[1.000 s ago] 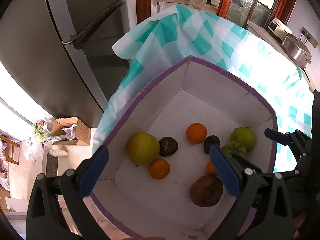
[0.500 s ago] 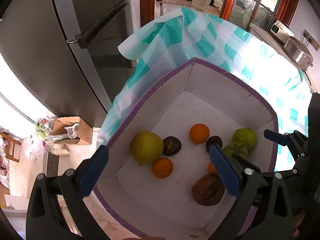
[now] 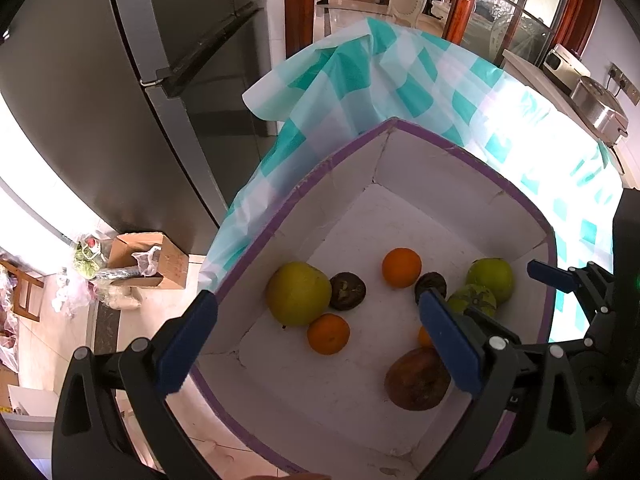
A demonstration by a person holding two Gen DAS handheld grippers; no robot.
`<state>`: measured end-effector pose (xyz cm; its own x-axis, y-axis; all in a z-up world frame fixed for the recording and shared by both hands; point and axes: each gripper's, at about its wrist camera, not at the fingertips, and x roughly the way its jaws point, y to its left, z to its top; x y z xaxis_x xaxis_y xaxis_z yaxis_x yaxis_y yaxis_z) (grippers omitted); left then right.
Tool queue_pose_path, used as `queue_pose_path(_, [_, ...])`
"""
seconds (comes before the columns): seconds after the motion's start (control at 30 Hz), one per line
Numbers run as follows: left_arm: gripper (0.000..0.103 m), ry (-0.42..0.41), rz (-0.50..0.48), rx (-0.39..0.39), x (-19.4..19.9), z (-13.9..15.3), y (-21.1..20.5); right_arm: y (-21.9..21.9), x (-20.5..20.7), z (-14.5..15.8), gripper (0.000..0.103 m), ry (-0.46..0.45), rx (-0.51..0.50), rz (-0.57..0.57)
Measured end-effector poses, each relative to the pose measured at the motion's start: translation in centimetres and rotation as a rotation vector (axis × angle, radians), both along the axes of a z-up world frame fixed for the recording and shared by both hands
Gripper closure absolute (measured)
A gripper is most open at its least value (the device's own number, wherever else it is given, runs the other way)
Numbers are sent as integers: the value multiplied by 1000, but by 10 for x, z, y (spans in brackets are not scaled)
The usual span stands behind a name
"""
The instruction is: Organize fruits
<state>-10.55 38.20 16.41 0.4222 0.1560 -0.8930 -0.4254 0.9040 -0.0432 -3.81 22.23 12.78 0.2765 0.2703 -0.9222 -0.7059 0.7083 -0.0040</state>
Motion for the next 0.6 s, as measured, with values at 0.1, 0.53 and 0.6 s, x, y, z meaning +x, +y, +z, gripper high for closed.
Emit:
queue_pose_path(0.1, [2,0,2,2,0,1,1,0,-1,0,16,0,1,2])
queue_pose_path(0.53, [2,1,7,6,-2,2,7,1,-2,-1,16,1,2,7])
queue_pose_path(0.6, [2,1,6,7,-1,2,7,2,-1,-1,16,1,2,7])
